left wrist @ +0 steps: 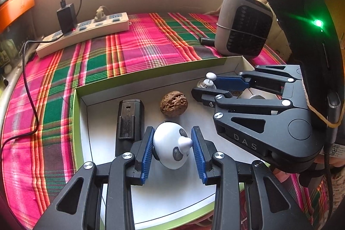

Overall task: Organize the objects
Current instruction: 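Open the right gripper to release the knob object while the left gripper releases the panda-face object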

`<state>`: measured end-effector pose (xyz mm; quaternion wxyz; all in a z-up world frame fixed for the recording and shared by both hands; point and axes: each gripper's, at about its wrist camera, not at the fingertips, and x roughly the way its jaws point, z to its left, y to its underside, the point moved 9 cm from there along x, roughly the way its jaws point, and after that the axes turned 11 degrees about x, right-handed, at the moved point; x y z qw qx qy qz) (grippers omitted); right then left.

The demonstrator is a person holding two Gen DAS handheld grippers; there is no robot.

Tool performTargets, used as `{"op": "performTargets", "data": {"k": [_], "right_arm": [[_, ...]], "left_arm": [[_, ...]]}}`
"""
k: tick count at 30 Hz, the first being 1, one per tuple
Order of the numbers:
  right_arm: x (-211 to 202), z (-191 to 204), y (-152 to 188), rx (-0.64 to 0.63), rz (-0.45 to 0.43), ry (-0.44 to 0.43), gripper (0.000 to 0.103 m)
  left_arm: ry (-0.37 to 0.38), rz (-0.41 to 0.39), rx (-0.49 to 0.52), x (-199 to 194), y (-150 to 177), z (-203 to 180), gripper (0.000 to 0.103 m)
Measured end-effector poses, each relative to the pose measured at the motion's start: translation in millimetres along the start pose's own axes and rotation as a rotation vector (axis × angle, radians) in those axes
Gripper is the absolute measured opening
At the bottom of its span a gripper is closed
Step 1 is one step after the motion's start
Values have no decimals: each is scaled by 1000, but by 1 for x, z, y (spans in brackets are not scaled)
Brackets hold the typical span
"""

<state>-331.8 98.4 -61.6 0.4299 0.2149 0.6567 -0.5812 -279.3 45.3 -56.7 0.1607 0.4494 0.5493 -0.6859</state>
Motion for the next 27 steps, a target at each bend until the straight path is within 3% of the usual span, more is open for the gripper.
{"op": "performTargets", "data": {"k": [8,12,27], "right_arm": [[0,-2,1,4,5,7,28],[-3,-3,-1,12,-5,9,37],[-21,-4,-1,39,-39,7,38]], "left_arm": [[3,4,5,0,2,-1,33],[3,1,4,0,2,-2,34],[-10,-24,6,-16,5,-5,37]]}}
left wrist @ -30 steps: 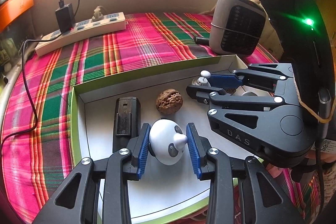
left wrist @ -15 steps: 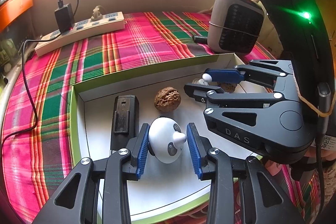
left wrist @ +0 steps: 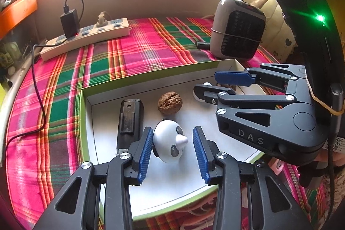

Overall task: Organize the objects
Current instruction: 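Open the right gripper to release the knob object while the left gripper releases the panda-face object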

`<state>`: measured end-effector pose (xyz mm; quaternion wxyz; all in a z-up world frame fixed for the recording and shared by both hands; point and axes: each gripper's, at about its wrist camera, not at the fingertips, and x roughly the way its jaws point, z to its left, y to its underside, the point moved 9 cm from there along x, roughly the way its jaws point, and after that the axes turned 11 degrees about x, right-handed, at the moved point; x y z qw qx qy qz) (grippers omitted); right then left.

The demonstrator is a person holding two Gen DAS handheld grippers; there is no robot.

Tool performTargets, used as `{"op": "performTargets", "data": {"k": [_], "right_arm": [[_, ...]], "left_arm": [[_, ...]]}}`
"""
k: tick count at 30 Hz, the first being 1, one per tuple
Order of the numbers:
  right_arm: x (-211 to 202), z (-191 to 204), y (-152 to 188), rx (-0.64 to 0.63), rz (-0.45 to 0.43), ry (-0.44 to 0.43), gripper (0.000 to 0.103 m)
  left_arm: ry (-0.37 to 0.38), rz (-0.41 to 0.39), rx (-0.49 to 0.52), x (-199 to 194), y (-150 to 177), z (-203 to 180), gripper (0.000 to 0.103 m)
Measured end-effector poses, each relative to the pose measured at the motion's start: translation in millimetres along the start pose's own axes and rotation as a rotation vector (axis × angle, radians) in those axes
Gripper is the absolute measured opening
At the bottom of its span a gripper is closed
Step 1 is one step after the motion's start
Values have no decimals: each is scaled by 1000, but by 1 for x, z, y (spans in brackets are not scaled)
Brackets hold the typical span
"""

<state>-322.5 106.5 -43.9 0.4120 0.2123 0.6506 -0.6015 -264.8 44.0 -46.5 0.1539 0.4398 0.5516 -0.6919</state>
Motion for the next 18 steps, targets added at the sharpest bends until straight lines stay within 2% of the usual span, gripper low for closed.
{"op": "performTargets", "data": {"k": [18], "right_arm": [[-47,-4,12,48,-80,-7,38]], "left_arm": [[-29,-42,-5,-32,12,-2,37]]}}
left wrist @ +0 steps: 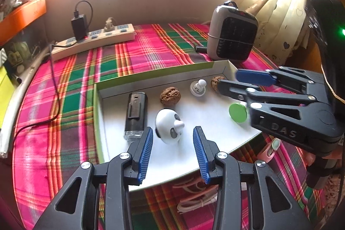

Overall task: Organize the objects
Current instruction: 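Open the right gripper to release the knob object while the left gripper releases the panda-face object, then withdraw both grippers from the box toward the remaining objects on the cloth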

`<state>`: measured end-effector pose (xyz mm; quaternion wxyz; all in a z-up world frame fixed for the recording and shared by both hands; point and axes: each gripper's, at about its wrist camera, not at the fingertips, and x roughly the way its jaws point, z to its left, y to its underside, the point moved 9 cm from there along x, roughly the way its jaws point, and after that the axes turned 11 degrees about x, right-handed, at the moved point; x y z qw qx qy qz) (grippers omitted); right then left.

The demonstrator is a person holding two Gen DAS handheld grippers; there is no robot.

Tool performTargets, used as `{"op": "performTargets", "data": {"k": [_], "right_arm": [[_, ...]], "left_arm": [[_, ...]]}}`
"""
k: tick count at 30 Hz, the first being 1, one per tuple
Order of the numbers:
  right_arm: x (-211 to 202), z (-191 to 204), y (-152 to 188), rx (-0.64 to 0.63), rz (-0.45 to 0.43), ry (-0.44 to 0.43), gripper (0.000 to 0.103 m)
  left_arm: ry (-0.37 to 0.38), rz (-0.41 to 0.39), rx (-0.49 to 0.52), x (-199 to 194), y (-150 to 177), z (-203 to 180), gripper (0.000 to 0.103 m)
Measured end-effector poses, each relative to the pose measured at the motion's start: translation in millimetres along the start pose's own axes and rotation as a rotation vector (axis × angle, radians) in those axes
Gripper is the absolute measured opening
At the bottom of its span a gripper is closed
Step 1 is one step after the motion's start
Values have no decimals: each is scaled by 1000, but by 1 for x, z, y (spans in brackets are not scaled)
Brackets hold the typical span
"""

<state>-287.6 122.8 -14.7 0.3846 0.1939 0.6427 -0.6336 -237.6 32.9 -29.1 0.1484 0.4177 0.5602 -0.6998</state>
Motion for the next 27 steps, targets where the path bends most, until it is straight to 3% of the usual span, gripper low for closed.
{"op": "performTargets", "data": {"k": [17,27], "right_arm": [[-47,-31,37,69,-58,30,42],[-56,-43,61,91,-52,40,42]], "left_arm": [[26,-35,-28,-30,35,-2,37],[70,-8,-38,-30,56,-11,37]]}}
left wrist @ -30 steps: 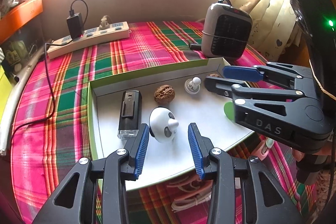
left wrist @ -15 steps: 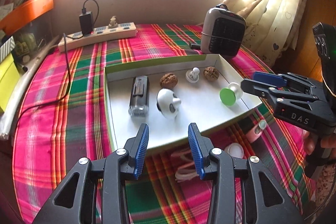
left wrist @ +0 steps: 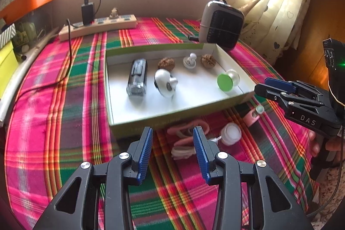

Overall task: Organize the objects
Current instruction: 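Withdraw both grippers from the box toward the remaining objects on the cloth, then grasp the white USB cable with the left gripper while the right gripper grasps the pink-and-mint holder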

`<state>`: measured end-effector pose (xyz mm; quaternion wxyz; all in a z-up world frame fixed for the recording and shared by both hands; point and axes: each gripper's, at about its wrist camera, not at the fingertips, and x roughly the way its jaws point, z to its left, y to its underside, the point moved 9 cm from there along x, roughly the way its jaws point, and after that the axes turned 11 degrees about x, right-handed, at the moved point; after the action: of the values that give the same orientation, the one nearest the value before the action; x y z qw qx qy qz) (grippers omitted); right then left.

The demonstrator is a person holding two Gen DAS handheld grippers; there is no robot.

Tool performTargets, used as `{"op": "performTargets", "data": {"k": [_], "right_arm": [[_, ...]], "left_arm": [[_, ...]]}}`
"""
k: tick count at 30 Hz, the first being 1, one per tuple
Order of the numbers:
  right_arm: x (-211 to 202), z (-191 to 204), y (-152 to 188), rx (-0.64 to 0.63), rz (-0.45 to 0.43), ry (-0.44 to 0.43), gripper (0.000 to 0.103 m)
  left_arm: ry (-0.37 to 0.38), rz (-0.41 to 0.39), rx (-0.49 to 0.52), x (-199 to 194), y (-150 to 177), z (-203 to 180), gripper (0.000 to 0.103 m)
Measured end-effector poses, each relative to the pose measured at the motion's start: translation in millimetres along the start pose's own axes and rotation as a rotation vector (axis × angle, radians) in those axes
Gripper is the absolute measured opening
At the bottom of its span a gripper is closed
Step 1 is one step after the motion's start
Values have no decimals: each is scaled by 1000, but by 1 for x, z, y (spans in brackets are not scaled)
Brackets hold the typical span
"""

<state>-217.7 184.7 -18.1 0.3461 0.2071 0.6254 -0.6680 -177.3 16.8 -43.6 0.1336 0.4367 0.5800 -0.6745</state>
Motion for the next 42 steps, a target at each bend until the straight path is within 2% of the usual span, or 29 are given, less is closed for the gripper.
{"op": "performTargets", "data": {"k": [5,7,14,19,36,42], "right_arm": [[5,-9,13,26,35,0,44],[6,-11,18,29,46,-6,47],[11,-9,25,39,68,-27,49],[16,-4,29,30,80,-36,56],[7,1,43,-10,103,-49,56],[3,8,43,2,91,-67,56]], "left_arm": [[31,42,21,9,13,-7,37],[31,45,20,9,14,-8,37],[62,56,16,13,19,-13,37],[90,55,37,12,22,-24,37],[126,66,89,5,29,-47,37],[94,69,95,6,28,-45,37]]}}
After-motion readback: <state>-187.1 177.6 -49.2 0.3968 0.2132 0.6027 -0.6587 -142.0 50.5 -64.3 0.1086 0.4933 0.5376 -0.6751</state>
